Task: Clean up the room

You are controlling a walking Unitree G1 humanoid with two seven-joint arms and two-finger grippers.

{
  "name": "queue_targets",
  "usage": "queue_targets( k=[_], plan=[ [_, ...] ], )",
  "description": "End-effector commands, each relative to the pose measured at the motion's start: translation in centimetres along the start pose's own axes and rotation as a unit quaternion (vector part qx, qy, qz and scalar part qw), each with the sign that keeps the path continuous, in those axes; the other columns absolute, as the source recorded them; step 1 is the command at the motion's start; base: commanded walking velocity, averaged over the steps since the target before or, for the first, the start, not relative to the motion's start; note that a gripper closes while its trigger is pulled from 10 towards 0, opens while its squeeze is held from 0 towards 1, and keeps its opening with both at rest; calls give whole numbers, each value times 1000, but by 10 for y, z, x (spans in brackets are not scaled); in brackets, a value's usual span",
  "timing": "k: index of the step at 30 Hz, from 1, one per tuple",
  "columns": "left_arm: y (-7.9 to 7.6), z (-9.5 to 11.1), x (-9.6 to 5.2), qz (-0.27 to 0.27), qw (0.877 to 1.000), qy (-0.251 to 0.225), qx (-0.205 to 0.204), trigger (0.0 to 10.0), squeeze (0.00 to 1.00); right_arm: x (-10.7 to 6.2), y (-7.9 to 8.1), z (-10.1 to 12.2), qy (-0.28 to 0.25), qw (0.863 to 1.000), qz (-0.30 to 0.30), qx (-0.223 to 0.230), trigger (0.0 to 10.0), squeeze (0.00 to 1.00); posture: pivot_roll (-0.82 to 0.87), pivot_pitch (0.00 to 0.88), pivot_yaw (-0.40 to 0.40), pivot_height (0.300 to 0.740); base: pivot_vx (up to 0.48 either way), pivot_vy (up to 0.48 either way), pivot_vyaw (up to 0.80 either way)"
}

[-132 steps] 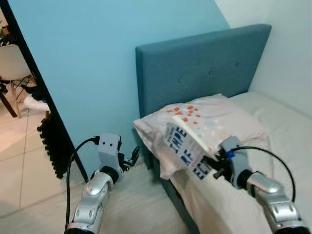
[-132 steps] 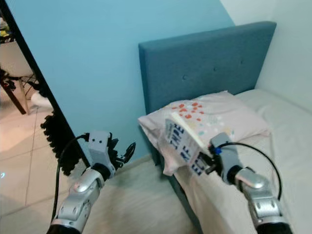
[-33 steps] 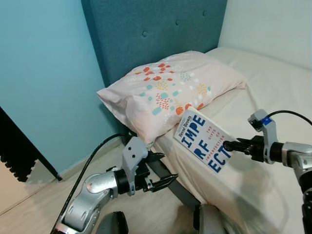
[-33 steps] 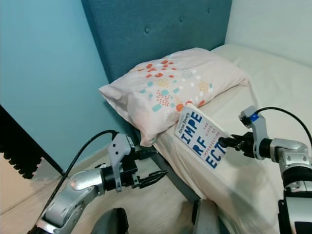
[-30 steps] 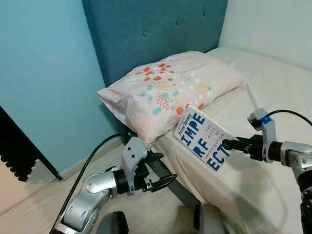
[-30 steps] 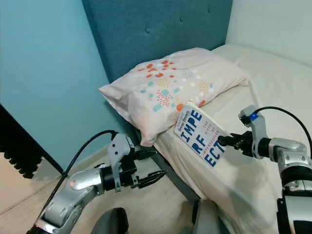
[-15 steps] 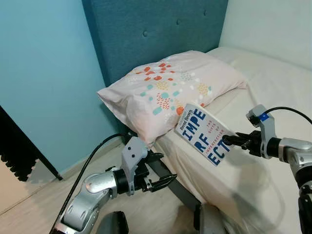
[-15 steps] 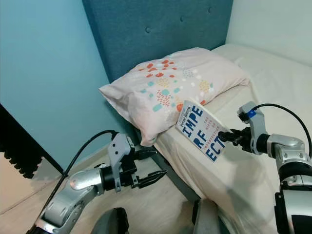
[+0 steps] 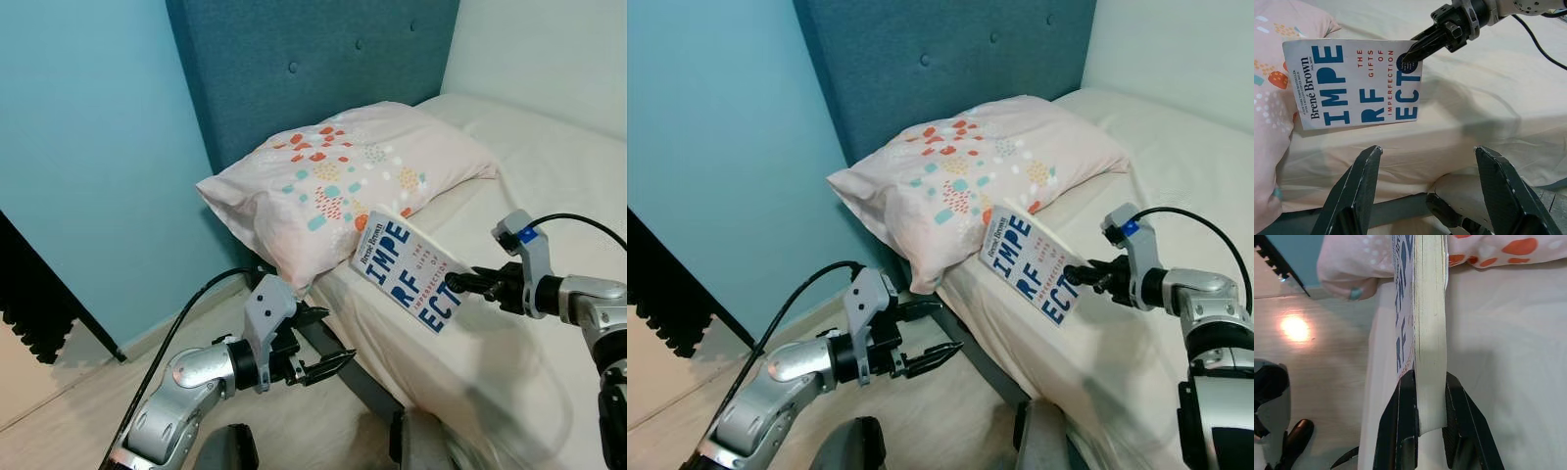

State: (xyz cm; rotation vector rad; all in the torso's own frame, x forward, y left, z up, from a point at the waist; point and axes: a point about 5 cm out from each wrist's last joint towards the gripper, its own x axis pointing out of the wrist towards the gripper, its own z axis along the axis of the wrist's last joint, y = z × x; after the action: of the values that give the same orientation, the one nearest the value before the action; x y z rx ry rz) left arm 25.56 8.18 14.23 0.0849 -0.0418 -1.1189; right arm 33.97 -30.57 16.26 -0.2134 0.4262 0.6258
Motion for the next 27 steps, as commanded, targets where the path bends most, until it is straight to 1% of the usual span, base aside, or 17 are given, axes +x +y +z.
queue_targets(
  k=[1, 16, 22, 27],
  plan=[
    [3, -1, -5, 2, 1000, 12, 6, 10000, 0, 3, 3, 2, 3, 1000, 17, -6, 10000, 0, 62, 143, 35, 540, 0, 0, 0],
    [4, -1, -5, -4, 1000, 18, 5, 10000, 0, 6, 5, -1, 12, 1000, 24, 3, 10000, 0, 65, 144, 38, 540, 0, 0, 0],
    [3, -2, -5, -6, 1000, 19, 4, 10000, 0, 6, 5, 0, 3, 1000, 25, 16, 10000, 0, 65, 143, 38, 540, 0, 0, 0],
    [4, -1, -5, -8, 1000, 19, 5, 10000, 0, 4, 3, 17, -31, 998, 39, 28, 10000, 0, 63, 140, 40, 540, 0, 0, 0]
  ],
)
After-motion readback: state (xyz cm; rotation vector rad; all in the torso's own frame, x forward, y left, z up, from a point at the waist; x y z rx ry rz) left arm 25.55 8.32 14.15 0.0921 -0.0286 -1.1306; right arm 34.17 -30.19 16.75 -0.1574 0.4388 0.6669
